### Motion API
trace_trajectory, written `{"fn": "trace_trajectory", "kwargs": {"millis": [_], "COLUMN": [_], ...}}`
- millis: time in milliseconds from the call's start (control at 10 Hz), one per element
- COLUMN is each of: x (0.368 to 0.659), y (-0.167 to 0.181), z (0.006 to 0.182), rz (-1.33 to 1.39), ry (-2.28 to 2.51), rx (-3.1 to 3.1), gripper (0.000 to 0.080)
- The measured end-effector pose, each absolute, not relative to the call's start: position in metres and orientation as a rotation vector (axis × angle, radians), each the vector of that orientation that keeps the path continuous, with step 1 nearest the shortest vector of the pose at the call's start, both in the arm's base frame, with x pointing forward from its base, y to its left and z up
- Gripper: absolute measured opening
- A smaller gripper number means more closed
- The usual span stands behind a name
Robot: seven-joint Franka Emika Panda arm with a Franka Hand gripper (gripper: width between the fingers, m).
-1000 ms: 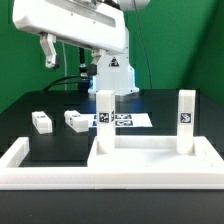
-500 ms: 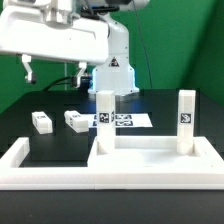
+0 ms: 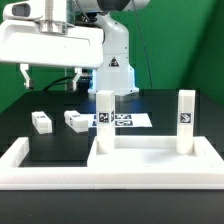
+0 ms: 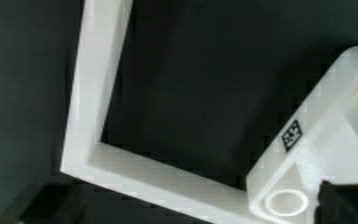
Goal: Assemble desk
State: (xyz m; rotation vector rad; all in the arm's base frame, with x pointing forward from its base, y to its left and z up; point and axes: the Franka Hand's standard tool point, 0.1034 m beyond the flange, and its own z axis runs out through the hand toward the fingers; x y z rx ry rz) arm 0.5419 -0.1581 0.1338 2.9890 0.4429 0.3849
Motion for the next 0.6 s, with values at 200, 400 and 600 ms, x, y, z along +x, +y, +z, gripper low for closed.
{"fn": "trace_trajectory", "kwargs": {"millis": [200, 400, 600], "x": [0.526, 0.485, 0.479], "y": [-0.134, -0.115, -0.106], "z": [0.120, 0.103, 0.100], "rz": [0.181, -0.086, -0.258], "ry": [0.352, 0.296, 0.297], "rx": [3.085, 3.126, 3.144], "gripper": [0.0649, 0.0649, 0.0649]}}
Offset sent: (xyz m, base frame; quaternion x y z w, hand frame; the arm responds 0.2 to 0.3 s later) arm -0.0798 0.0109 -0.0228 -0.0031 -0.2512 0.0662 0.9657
